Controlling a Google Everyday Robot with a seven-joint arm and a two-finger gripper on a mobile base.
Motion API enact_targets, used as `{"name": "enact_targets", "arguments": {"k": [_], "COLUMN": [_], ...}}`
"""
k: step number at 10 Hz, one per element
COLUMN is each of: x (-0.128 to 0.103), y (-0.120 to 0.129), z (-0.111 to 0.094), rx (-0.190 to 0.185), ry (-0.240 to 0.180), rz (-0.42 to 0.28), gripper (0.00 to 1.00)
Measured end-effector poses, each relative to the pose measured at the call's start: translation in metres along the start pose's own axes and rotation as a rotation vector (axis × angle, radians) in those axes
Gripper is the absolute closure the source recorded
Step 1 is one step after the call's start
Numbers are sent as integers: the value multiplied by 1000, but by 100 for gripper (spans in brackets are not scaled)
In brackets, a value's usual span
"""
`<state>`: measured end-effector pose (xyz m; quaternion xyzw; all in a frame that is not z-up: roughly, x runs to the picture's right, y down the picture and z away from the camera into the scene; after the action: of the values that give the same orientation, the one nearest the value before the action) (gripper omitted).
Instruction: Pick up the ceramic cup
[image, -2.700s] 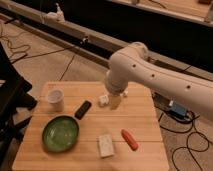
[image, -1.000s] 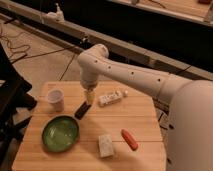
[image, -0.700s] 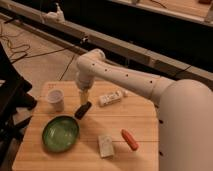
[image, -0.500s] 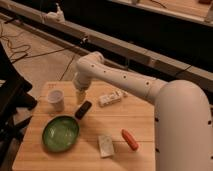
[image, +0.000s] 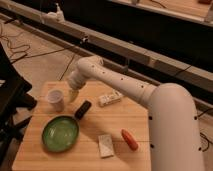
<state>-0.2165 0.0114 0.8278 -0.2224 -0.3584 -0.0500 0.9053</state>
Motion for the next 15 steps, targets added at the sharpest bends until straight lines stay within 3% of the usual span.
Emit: {"name": "enact_targets", "arguments": {"k": [4, 11, 12, 15], "x": [-19, -21, -19, -15], "y": [9, 29, 33, 40], "z": [22, 52, 56, 66], "rx": [-46, -147, -165, -202], "ry": [-66, -97, -99, -99], "rz": [-64, -82, -80, -80], "gripper": [20, 20, 22, 47]}}
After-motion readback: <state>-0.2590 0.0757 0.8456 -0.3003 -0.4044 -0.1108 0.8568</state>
